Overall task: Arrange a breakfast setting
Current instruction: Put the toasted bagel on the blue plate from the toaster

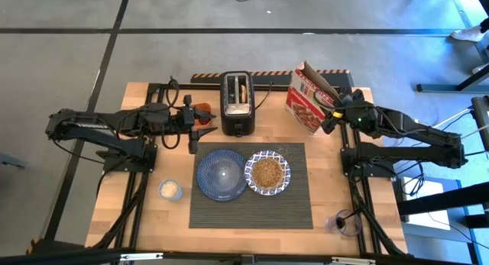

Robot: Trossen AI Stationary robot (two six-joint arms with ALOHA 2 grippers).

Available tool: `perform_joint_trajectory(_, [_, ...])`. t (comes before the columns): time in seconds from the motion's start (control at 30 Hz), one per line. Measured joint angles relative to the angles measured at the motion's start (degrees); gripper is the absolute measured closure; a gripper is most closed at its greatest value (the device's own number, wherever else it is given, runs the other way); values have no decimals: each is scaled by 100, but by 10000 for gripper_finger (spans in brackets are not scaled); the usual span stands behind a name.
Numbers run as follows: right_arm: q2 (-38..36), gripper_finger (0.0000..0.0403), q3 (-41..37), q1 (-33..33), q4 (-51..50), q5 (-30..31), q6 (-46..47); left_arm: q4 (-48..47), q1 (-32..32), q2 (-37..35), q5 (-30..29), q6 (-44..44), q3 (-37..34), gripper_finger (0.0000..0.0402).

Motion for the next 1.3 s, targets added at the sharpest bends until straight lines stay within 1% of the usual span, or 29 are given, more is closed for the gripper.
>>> perform_joint_trajectory(0.4, [-1, 148, 344, 0, 9, 0, -22, 1, 1, 0, 0, -2, 0, 231])
perform_joint_trajectory(1.03, [4, 148, 899, 0, 227, 4, -625, 4, 1, 0, 0, -2, 0, 231])
perform_joint_trajectory(1.3, [8, 148, 919, 0, 239, 4, -737, 4, -1, 0, 0, 4, 0, 231])
